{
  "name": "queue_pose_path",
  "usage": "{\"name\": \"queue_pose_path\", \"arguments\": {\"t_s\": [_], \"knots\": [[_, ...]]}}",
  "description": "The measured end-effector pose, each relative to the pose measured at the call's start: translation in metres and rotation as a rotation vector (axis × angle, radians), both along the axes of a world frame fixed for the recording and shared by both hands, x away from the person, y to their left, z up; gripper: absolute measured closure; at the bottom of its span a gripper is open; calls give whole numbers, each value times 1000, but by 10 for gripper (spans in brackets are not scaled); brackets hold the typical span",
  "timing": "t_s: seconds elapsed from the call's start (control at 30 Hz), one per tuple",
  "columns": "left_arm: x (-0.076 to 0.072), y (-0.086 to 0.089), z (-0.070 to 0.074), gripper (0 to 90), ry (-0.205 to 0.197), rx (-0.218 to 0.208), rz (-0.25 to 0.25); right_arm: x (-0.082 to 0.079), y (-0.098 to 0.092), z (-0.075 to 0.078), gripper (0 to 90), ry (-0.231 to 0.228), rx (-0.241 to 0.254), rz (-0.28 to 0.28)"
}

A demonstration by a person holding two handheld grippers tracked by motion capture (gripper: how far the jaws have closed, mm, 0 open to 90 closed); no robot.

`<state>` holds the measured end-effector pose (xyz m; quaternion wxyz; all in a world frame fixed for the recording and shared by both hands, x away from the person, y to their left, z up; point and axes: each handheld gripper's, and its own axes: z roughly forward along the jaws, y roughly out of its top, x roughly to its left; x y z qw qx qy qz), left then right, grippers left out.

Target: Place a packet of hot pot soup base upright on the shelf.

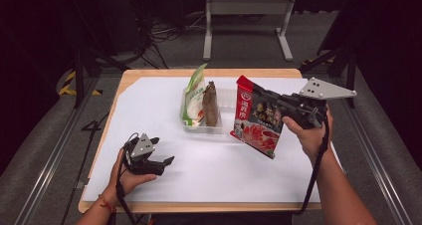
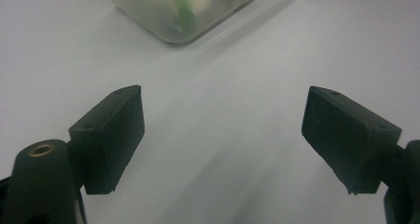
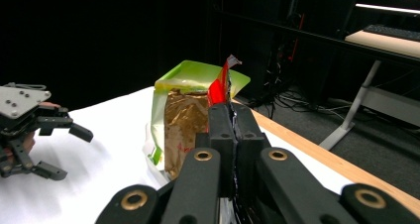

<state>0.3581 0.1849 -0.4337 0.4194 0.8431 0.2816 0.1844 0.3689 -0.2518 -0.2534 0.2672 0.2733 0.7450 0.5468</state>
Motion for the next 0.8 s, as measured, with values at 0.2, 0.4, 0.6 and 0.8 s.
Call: {"name": "queue_pose_path", "arguments": {"t_s": [0.2, 0.4, 0.6, 0.8], "knots": [[0, 0, 0, 176, 6, -5, -4, 8, 7, 1, 895, 0, -1, -23], [0, 1, 0, 176, 8, -10, -11, 19, 14, 5, 895, -7, -1, -52], [0, 1, 0, 176, 5, -12, -13, 31, 20, 7, 894, -5, 4, -70], [-1, 2, 1, 176, -3, -25, -18, 43, 25, 10, 895, -11, 3, -91]]}}
